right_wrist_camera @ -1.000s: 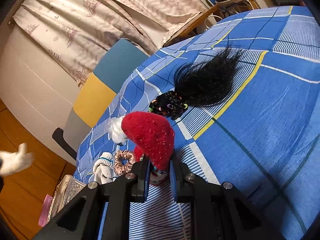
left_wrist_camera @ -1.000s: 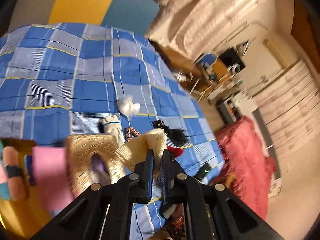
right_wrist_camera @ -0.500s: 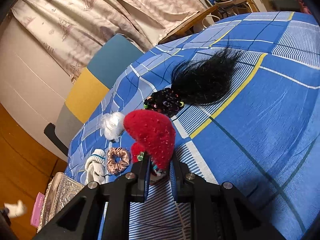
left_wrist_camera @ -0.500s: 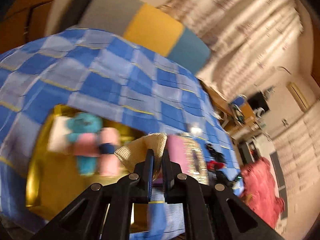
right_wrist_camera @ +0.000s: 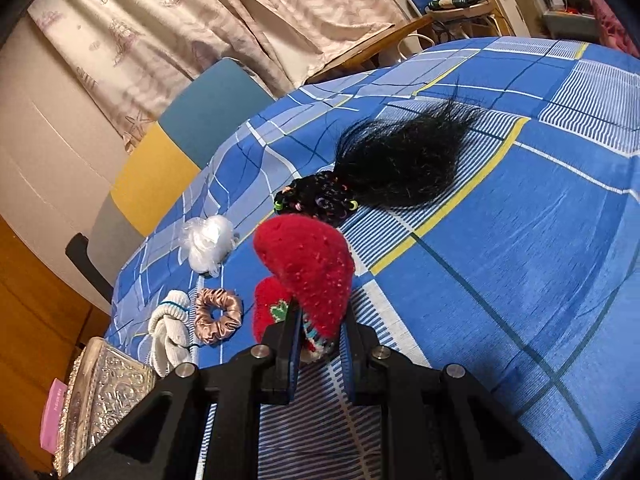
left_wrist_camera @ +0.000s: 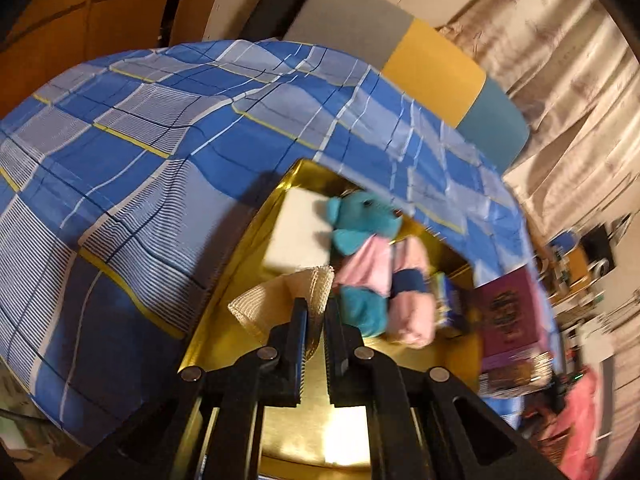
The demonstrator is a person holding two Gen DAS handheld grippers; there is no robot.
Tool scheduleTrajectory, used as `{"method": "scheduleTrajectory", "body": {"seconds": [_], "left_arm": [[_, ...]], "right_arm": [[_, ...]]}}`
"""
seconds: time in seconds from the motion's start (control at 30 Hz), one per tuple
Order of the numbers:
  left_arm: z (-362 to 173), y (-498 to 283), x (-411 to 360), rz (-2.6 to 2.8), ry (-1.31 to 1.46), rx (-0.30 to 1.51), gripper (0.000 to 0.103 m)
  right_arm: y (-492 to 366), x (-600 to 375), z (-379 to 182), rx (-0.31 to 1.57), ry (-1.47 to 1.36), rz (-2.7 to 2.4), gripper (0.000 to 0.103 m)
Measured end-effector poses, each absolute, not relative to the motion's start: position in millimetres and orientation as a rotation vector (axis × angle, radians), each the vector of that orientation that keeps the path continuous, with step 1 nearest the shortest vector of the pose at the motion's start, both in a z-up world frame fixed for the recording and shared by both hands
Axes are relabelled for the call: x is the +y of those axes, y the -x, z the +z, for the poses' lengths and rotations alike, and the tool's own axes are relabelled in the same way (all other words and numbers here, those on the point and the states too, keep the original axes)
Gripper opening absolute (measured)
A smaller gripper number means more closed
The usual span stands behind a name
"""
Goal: Organize soft objects
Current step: 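Carry the cream cloth into the gold tray and release it with the left tool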
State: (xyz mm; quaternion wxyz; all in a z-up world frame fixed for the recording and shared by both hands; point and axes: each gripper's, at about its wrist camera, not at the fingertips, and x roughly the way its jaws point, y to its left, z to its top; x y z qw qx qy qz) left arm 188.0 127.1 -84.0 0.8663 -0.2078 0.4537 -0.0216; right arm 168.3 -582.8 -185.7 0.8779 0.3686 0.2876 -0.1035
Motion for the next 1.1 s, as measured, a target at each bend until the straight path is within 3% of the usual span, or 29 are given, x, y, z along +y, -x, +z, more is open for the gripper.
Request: {"method": "scheduleTrajectory", "body": {"seconds": [0.17,0.23,0.33,0.5,1.1], "left_arm": [[-94,-182,112,-0.019,0.322,0.965,0.008],[-100,-180,107,0.003,0.274,0.998,0.024],[-103,-173,105,0.007,0.240,1.004,0.032],[-101,-165,110,0.020,0.240,0.993,0.033],[-106,-161,102,-0.002,0.175,1.059,0.040]], "right_arm": [[-171,-581,-184,0.618,-0.755,-0.227,0.017],[-172,-581,-182,0.627,-0.748,-0.234,0.017],[-174,-577,-175,0.638,-0.717,-0.231,0.017],[-173,-564,-148,0.647,-0.593,-0.205,0.017],[-120,-492,-37,0.448,-0.557,0.024,0.017]]}}
